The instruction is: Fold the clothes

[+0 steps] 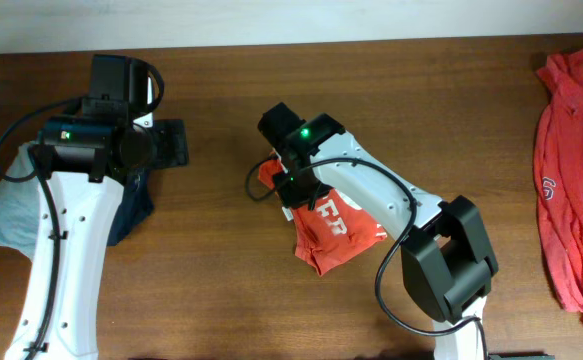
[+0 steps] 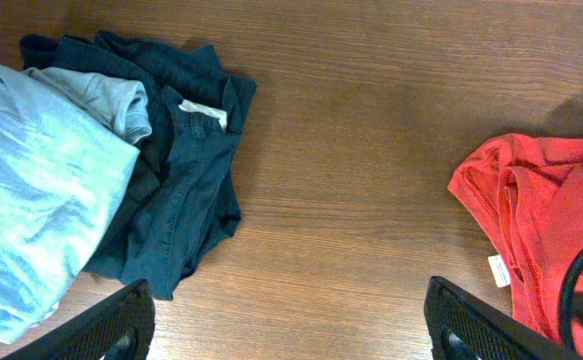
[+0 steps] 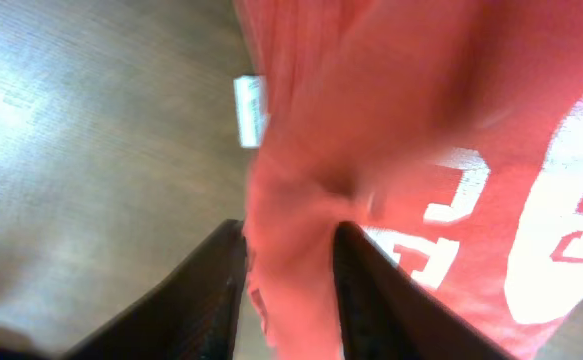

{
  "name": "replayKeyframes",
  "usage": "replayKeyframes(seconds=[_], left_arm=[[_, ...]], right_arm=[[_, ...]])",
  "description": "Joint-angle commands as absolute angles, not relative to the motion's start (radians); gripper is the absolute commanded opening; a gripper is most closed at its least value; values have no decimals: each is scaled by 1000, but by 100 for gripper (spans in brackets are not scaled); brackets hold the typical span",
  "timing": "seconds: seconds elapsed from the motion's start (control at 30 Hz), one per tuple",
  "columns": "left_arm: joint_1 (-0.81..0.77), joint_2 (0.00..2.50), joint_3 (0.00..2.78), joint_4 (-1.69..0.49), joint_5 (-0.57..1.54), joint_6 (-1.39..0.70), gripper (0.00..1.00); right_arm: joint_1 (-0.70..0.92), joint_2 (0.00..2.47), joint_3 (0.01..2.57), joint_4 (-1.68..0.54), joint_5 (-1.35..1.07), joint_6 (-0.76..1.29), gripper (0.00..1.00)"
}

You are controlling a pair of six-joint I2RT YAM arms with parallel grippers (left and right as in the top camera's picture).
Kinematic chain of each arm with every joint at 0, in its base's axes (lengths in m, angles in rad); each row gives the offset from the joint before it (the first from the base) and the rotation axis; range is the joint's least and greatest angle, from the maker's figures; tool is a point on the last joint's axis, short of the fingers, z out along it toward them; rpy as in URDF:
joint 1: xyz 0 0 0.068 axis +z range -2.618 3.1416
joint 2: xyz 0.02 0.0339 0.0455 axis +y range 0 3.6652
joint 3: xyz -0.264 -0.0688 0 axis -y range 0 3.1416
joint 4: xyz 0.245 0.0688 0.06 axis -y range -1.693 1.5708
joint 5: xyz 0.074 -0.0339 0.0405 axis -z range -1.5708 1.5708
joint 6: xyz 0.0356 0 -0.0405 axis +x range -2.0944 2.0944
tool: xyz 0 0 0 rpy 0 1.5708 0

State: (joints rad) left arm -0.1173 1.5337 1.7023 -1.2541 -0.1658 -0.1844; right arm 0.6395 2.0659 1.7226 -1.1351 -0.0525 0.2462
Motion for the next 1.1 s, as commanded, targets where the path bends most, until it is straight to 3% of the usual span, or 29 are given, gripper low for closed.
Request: replayKeyframes(seconds=[0.0,0.3,0.33,0.43,0.57,0.63,0.77,0.87,1.07], left_arm=[[-113,1526,1702,-1253,-176,-197,86],[-113,1526,1702,-1238,-176,-197,87],[-113,1526,1702,-1234,-176,-197,93],[-113,1526,1702,-1208,-124,-180,93],[-123,1545,1692,-1129,105,-6,73],[-139,1568,1682,-1100,213,108,65],[-194,1662,1667,-1077,342,286,37],[-236,1771,1665,-1040,348,305,21],[-314,2013,1665,-967,364,305,18]], right_arm=[[657,2067,1738,-1133,-153,229,37],[586,1986,1739,-1139,-191,173,37],[567,1968,1739,-1134,-183,173,38],[498,1920,1739,-1126,-159,173,41],[411,1910,1739,-1180,-156,173,39],[374,1916,1737,-1229,-146,173,31],[326,1919,1710,-1289,-146,173,14],[313,1919,1652,-1287,-146,173,9],[315,1919,1442,-1178,-203,173,7]])
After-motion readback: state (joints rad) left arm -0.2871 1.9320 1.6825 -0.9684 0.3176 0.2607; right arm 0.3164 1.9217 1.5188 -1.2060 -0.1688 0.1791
